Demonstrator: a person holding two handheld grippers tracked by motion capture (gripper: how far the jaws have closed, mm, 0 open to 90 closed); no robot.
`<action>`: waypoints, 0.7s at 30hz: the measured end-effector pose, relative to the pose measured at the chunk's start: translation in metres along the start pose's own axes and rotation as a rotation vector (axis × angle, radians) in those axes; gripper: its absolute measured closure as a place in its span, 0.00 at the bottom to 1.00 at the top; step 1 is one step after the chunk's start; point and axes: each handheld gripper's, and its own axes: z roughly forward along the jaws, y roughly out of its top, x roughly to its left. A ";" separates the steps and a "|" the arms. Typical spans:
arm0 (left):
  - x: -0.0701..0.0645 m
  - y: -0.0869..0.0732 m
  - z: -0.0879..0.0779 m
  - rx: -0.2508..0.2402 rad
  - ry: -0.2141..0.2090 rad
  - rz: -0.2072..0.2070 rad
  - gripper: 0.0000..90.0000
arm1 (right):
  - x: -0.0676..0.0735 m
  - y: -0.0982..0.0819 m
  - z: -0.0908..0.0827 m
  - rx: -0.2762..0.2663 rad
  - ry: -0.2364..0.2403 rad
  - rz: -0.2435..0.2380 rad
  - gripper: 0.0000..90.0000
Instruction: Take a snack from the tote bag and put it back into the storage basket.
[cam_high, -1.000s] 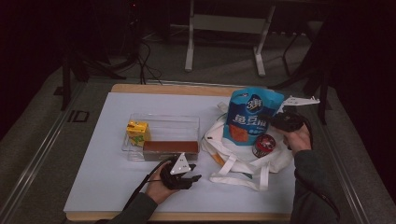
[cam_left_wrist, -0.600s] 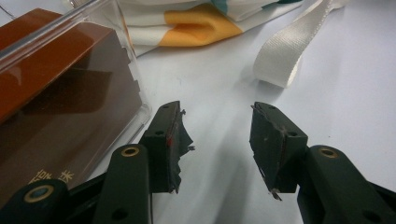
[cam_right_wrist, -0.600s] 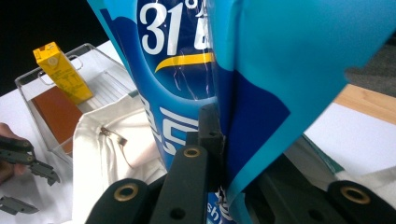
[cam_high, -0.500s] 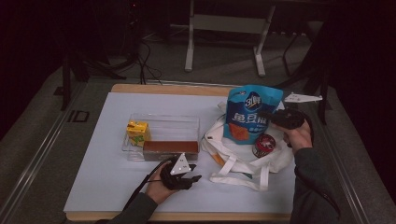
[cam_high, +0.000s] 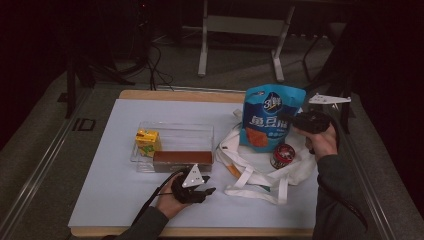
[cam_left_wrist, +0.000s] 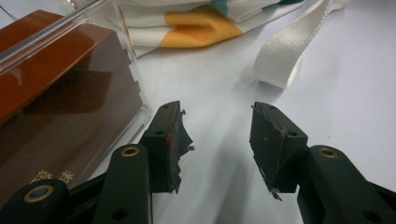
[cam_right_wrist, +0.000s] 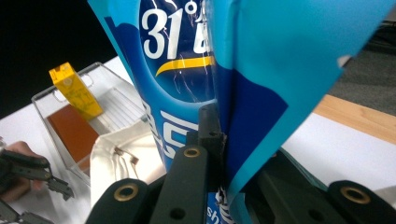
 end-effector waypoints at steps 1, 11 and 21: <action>0.000 0.000 0.000 0.000 0.000 0.000 0.59 | 0.000 0.001 -0.001 -0.005 0.001 -0.003 0.98; 0.000 0.000 0.000 -0.005 0.001 0.002 0.60 | 0.006 0.013 -0.009 -0.019 0.021 -0.003 0.98; 0.000 0.000 0.000 -0.004 -0.002 0.004 0.60 | 0.012 0.024 -0.014 -0.023 0.034 -0.015 0.98</action>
